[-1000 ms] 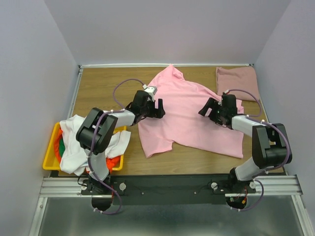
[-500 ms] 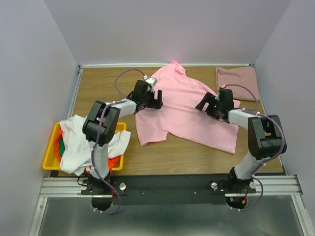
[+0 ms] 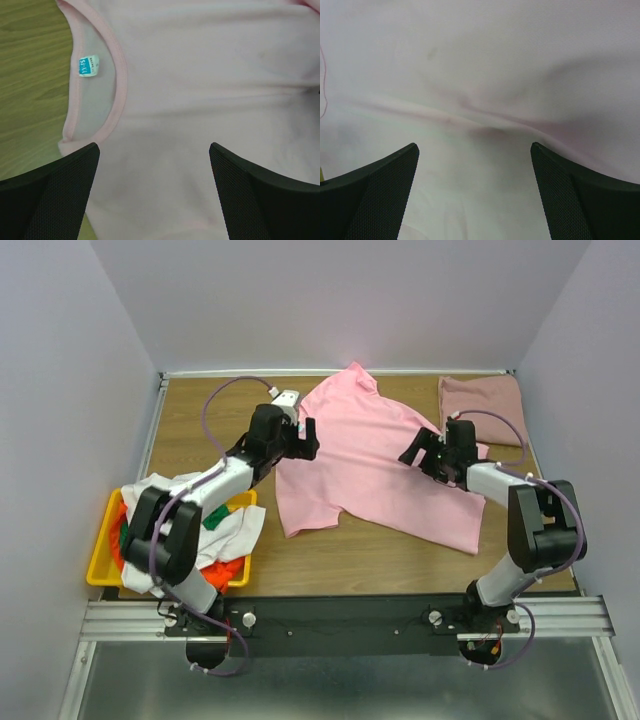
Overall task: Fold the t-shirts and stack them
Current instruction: Flatten the tshirt out
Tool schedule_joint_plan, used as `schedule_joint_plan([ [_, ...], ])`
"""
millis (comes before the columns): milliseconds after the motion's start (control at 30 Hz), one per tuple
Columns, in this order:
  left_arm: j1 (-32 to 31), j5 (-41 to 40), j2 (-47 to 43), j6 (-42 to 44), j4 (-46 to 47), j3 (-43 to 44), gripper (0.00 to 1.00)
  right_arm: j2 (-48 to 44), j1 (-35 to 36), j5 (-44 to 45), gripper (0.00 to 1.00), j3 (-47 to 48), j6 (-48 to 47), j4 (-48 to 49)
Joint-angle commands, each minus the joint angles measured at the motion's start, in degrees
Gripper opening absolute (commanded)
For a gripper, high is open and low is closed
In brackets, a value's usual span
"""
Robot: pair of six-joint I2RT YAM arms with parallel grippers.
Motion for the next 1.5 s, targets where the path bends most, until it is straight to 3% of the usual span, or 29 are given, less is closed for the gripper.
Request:
schedule_joint_plan([
  [0, -2.2, -5.5, -10.5, -4.5, 1.6, -10.5, 0.98, -5.9, 1.3, 1.4, 0.99, -2.6, -2.0, -2.3],
  [300, -9.4, -15.8, -26.8, -14.3, -2.5, -26.9, 0.98, -11.1, 5.2, -1.1, 0.99, -7.0, -2.0, -2.3],
  [533, -13.3, -15.6, -34.5, -19.8, -4.7, -32.3, 0.96, -8.0, 5.7, 0.0, 0.99, -7.2, -2.3, -2.2],
  [767, -15.7, -14.0, -34.6, -23.4, -6.3, -37.0, 0.89, -4.8, 5.7, 4.9, 0.99, -7.4, -1.3, -2.4],
  [900, -16.6, -13.9, -34.8, -25.3, -6.3, -38.0, 0.79, -4.6, 5.7, 7.6, 1.0, -7.8, -1.4, -2.8],
  [1167, -18.2, -18.7, -35.9, -29.4, -7.1, -38.1, 0.61, -4.0, 5.7, 7.9, 1.0, -7.8, -1.8, -3.1],
  [1467, -19.3, -24.4, -33.1, -29.9, -12.7, -35.2, 0.53, -3.9, 5.6, 7.6, 1.0, -7.6, -1.9, -3.2],
])
